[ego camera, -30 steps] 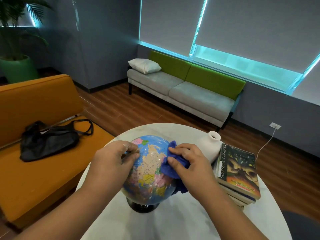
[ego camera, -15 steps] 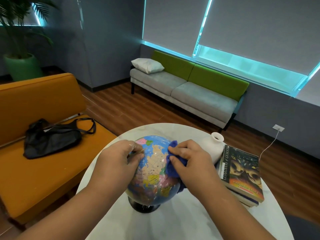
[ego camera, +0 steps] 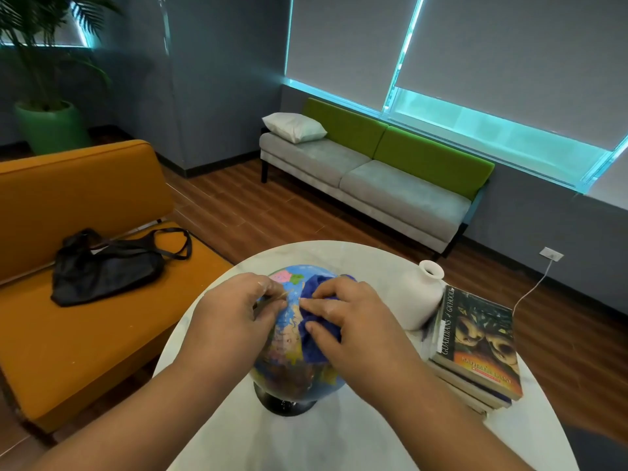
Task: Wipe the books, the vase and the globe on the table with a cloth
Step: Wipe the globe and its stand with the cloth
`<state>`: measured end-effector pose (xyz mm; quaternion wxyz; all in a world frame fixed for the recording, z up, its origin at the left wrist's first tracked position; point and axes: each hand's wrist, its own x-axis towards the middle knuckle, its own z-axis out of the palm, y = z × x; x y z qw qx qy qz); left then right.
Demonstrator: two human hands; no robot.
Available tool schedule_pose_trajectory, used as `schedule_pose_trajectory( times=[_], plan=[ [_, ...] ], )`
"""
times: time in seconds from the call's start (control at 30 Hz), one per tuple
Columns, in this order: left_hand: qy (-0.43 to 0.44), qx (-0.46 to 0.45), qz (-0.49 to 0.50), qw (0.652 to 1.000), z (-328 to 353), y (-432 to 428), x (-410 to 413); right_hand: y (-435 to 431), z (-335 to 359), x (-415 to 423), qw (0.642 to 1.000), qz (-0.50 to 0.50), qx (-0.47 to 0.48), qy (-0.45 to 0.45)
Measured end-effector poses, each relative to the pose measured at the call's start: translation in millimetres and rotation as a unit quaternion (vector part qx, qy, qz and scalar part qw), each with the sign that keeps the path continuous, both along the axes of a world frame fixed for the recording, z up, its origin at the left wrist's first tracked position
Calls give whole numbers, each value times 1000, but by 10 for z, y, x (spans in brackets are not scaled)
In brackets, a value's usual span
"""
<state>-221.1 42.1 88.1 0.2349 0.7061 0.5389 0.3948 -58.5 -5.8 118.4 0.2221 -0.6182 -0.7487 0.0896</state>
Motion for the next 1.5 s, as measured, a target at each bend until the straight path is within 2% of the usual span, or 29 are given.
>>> schedule_pose_trajectory(
  times=[0.13,0.17,0.33,0.4,0.5,0.57,0.67,0.8,0.83,0.87,0.97,1.03,1.23,1.4,1.5],
  plan=[
    [-19,-17,-2,1000,8,-3,6,98,21,150,994,-91,-19,53],
    [-21,-19,0,1000,12,-9,9,113,49,161,994,-102,-23,35],
    [7,-7,-3,1000,15,-38,0,55,157,-108,995,53,-29,-84],
    [8,-9,-4,1000,18,-38,-2,71,138,-94,995,47,-27,-80],
    [-12,-13,0,1000,16,-43,1,128,42,86,996,-39,-27,70],
    [-25,-19,3,1000,7,-49,4,139,-40,259,977,-106,-27,186],
    [-26,-35,1,999,-5,-46,-4,136,-183,501,922,-185,-78,332],
    [-3,-43,-9,999,6,-33,2,181,-326,616,835,-224,-171,472],
    [1,-41,-11,999,10,-28,9,193,-327,623,834,-223,-177,472],
    [1,-38,-11,999,14,-29,5,202,-311,614,851,-214,-177,446],
    [1,-27,-11,1000,13,-32,9,191,-209,565,925,-165,-132,315],
    [5,-26,-16,1000,18,-47,6,198,-157,541,952,-124,-111,258],
    [28,-25,-22,999,18,-82,36,343,-115,586,949,-168,-153,217],
    [29,-23,-27,999,24,-59,13,342,-2,424,978,-90,-92,165],
    [31,-21,-32,999,17,-68,17,370,30,457,975,-106,-109,162]
  ],
)
